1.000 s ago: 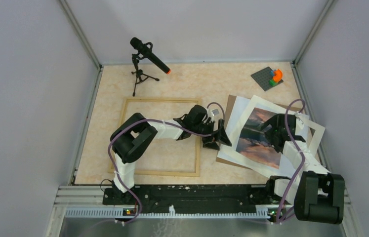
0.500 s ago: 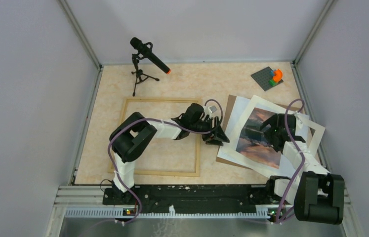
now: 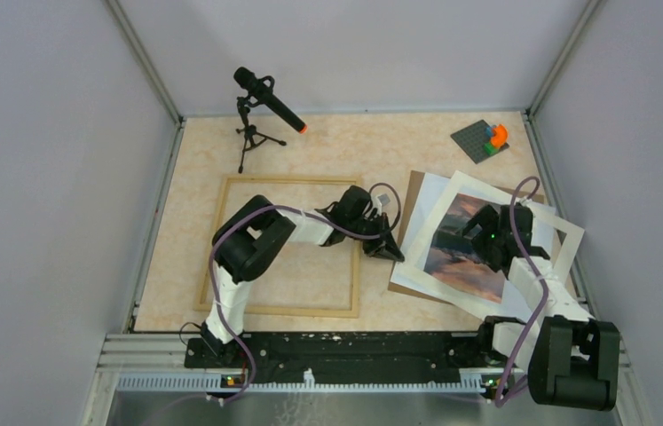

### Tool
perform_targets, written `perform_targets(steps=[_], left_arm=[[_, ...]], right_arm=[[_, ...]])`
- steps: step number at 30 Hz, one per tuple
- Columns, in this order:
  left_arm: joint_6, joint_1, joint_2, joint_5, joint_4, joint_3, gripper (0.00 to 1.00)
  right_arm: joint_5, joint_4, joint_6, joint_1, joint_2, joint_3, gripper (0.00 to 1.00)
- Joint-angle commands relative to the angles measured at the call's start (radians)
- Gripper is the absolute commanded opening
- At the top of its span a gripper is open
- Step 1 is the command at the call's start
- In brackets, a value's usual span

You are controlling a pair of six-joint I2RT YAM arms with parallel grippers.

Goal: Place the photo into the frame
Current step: Pick up the photo frame item at the center of the board.

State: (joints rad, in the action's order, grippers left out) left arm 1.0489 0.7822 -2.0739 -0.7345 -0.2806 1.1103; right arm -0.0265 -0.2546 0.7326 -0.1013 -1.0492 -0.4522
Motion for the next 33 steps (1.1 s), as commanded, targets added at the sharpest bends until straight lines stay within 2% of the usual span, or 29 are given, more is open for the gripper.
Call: perform_targets(steps=[1,5,10,18,23,27,29,33], left_arm=[[-0.101,-0.009,-0.001,0.013,0.099,0.106,0.00],[-0.146,-0.028,0.018,0.019,0.158,0.124,0.00],[-0.279,-0.075,0.123,0.080,0.322,0.101,0.00],[-0.418,-0.298,0.428,0.106,0.497,-0.123,0.00],[-0.543,-0.450,0.586,0.224,0.737,-0.212,0.00],[-0.594,-0.519,0.638,0.376,0.901,-0.216,0.00],[-0.595,-0.535,0.658,0.432,0.930,-0.220,0.00],[-0.593,-0.567,0.668,0.520,0.974,-0.213,0.00]], right_arm=[[-0.131,0.022,-0.105,-0.004,0.010,-0.038,0.98],[-0.211,0.005,-0.169,-0.001,0.022,-0.075,0.98],[-0.208,-0.042,-0.243,0.034,0.061,-0.125,0.98],[-0.215,-0.089,-0.304,0.136,0.021,-0.195,0.98],[-0.370,0.002,-0.295,0.139,-0.053,-0.177,0.99],[-0.498,0.127,-0.231,0.140,-0.121,-0.153,0.98],[-0.508,0.150,-0.213,0.140,-0.161,-0.161,0.98],[-0.448,0.080,-0.233,0.126,-0.236,-0.210,0.96]])
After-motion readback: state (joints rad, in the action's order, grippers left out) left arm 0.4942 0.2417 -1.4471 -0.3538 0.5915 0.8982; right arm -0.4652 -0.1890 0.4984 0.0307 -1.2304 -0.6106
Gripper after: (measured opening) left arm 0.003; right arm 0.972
